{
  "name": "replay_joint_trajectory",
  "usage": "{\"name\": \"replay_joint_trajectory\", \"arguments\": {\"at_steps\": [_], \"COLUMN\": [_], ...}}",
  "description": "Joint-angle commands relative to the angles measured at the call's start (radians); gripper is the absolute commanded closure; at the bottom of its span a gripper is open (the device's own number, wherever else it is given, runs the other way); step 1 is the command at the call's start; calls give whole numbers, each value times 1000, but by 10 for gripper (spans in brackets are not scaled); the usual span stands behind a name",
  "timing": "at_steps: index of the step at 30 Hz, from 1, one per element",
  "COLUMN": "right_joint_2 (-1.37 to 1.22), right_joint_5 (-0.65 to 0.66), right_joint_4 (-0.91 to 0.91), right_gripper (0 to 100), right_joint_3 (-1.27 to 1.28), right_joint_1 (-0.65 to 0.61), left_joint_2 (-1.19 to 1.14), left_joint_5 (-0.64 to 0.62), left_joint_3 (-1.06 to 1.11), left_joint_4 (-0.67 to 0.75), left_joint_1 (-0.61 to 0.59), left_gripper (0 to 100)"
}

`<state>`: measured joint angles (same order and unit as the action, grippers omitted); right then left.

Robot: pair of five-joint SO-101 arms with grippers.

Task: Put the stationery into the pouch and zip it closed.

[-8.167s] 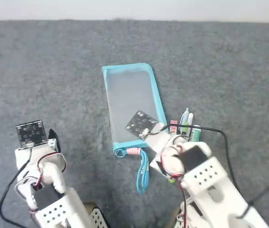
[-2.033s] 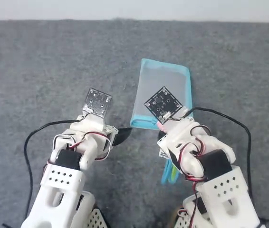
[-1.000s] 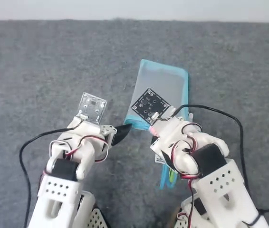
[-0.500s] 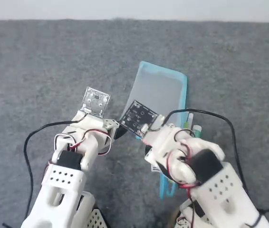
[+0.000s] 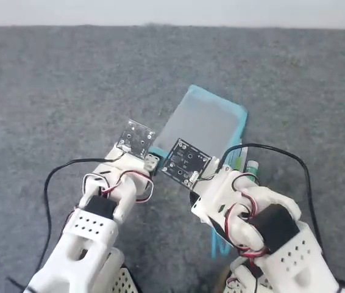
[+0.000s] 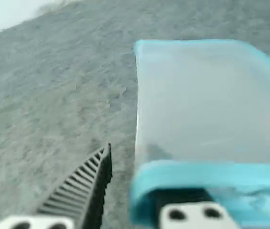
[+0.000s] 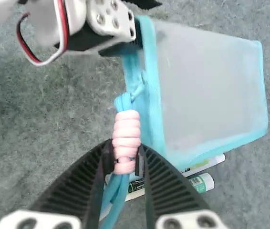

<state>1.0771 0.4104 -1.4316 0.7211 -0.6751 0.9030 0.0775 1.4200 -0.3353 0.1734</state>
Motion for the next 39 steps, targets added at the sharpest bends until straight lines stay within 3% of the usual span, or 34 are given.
{"name": "replay_joint_trajectory", "arguments": {"at_steps": [1,4,14,19,30,39], "right_joint_2": [-15,-16,-22,-151,-268,-268], "right_joint_5": [14,14,15,15,6,-35], "right_joint_4": [22,30,47,96,140,124], "right_gripper": [993,993,993,993,990,760], "right_joint_3": [-9,-9,-9,-9,-9,20], "right_joint_1": [54,128,277,348,355,357], "left_joint_2": [-8,-8,-8,-6,-8,-8], "left_joint_5": [-58,-112,-120,-163,-166,-166], "left_joint_3": [-65,-117,-130,-162,-163,-159], "left_joint_4": [-3,-78,-124,-181,-184,-184], "left_joint_1": [-106,-180,-199,-279,-287,-295], "left_gripper": [988,987,988,988,988,988]}}
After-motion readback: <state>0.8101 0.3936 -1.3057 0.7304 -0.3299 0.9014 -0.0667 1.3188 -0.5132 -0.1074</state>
